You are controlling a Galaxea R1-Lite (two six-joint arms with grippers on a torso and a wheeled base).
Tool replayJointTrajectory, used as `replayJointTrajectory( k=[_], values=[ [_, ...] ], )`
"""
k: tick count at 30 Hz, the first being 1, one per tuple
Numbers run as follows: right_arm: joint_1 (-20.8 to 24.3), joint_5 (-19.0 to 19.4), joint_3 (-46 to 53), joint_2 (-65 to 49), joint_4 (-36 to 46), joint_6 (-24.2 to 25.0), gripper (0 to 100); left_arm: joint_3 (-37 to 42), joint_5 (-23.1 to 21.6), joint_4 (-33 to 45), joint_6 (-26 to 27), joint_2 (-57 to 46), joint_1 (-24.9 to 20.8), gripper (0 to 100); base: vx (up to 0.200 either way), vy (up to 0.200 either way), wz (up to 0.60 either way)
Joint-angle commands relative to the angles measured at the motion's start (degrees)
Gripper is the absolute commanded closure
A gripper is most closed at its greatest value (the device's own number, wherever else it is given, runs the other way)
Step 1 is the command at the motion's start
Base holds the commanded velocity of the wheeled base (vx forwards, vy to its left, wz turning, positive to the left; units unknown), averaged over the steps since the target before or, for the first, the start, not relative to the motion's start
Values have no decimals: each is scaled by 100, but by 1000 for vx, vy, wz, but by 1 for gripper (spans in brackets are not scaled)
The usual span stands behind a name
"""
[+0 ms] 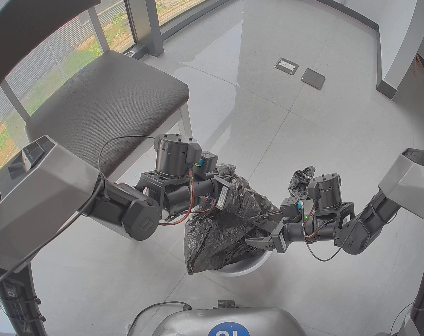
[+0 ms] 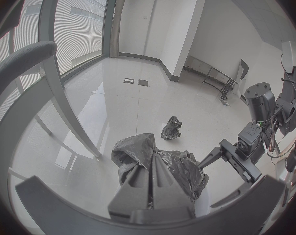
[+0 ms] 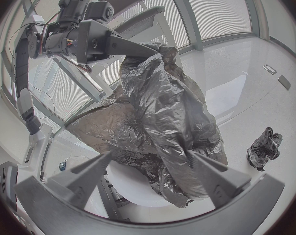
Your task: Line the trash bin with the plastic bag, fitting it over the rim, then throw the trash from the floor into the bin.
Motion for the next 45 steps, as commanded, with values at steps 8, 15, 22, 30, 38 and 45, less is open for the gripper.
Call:
replayJointTrajectory(
  k=[8, 15, 22, 30, 38, 45],
  values=[
    [2, 3, -90, 120, -18, -5, 100, -33, 1, -3, -10, 12, 4, 100, 0, 0, 0],
    [-34, 3, -90, 93, -18, -5, 100, -42, 19, 50, -1, -14, 4, 100, 0, 0, 0],
    [-60, 3, -73, 93, -18, 3, 100, 20, 36, 111, 87, -102, 83, 0, 0, 0, 0],
    [-51, 3, -64, 93, -9, 21, 100, 143, 71, 173, 60, -278, 92, 0, 0, 0, 0],
    [-25, 3, -90, 111, -44, 39, 100, 1154, 45, 208, 350, -1122, 171, 0, 0, 0, 0],
    [-7, 3, -143, 102, -202, 91, 100, 1892, 1, 788, 561, -1667, 101, 0, 0, 0, 0]
  ],
)
